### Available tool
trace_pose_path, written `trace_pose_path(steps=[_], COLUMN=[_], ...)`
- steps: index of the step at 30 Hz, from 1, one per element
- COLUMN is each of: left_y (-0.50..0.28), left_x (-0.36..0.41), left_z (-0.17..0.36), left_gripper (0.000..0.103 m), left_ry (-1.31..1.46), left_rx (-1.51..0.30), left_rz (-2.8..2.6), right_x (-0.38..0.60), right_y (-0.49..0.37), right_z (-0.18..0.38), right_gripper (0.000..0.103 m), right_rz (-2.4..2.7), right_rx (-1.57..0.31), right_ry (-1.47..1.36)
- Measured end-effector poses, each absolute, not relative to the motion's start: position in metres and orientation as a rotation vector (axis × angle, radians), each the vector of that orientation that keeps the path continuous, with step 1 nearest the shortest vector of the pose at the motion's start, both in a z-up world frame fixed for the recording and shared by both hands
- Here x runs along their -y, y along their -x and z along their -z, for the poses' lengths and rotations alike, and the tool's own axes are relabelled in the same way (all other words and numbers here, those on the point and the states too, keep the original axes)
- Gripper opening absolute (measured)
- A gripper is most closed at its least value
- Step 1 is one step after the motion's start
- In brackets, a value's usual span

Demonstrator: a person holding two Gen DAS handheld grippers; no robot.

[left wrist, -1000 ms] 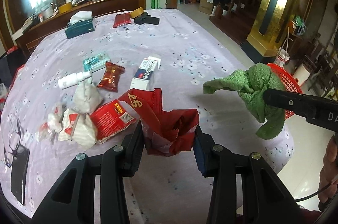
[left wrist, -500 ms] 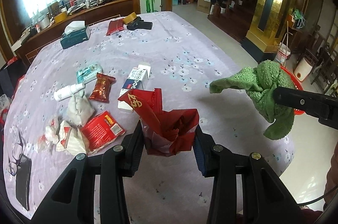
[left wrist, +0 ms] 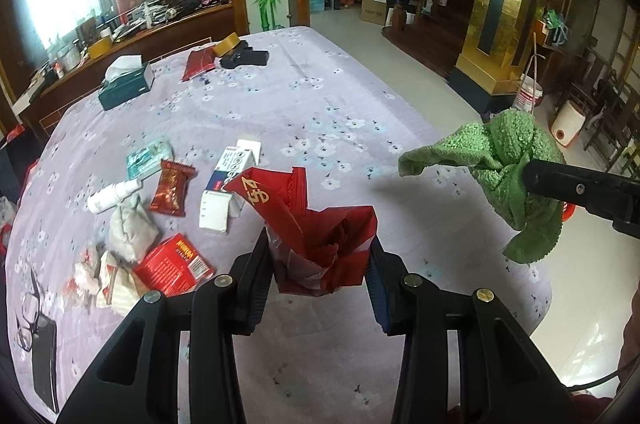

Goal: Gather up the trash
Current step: 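Carry the red bag and green towel to the wastebasket and release both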

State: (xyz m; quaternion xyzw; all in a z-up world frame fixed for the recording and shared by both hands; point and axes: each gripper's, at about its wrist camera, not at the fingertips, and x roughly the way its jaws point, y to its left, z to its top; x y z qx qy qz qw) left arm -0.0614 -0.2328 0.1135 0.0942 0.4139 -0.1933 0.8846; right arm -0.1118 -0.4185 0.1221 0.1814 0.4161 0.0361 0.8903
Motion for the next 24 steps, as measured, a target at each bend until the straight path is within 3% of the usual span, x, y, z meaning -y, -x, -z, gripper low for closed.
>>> trace_pose_path(steps=[24], left_y=[0.059], left_x=[0.359], left_z=[-0.144], left_gripper=[0.041], left_ry=[-0.223], left_rx=[-0.857], left_rz=[0.653], right_x=[0.556], right_y=[0.160], right_z=[-0.139], right_gripper=[0.039], right_rz=[0.190], right_rx=[-0.756], right_ry=[-0.555])
